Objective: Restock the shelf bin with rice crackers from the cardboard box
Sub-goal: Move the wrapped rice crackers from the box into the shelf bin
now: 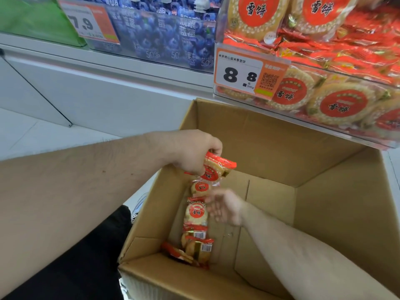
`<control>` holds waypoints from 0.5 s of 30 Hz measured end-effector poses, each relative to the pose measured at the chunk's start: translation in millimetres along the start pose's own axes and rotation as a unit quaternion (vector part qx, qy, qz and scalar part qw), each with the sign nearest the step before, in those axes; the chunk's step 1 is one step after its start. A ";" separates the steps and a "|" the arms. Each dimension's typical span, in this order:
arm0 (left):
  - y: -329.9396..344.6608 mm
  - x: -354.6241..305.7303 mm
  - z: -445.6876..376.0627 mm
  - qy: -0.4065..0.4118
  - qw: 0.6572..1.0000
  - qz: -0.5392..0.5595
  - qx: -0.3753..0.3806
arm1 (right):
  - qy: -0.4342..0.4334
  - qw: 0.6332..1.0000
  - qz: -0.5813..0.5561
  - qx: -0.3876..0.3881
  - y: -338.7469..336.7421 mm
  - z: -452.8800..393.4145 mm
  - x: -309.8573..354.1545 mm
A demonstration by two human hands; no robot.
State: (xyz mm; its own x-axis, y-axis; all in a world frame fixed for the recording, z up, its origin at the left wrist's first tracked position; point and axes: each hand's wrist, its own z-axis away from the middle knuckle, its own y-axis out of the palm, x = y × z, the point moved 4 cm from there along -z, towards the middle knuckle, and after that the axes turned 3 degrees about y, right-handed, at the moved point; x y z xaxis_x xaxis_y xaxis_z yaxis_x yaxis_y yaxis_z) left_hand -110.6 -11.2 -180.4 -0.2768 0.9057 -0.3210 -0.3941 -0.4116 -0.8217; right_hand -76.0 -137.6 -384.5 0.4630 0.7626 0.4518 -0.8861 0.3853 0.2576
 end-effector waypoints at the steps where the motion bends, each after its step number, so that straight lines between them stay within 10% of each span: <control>1: -0.4 2.3 0.2 -0.007 1.000 0.004 0.005 | 0.040 0.985 0.158 -0.053 1.8 -2.6 -14.7; 4: -1.3 5.3 -0.5 -0.013 1.000 0.023 0.009 | 0.157 0.885 0.438 -0.040 17.7 -4.6 -50.0; 15: -14.7 12.9 -1.4 -0.046 0.991 0.125 -0.003 | 0.046 0.825 0.558 -0.080 -3.4 10.6 -17.5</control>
State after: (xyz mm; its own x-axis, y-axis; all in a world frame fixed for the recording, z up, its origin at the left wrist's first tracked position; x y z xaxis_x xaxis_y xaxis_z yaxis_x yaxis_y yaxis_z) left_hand -107.2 6.6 -173.2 -0.4438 0.7620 -0.4716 -0.2984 -0.6219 -0.7240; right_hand -80.8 -157.8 -384.2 -0.6405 0.7218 0.2623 -0.7539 -0.5260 -0.3936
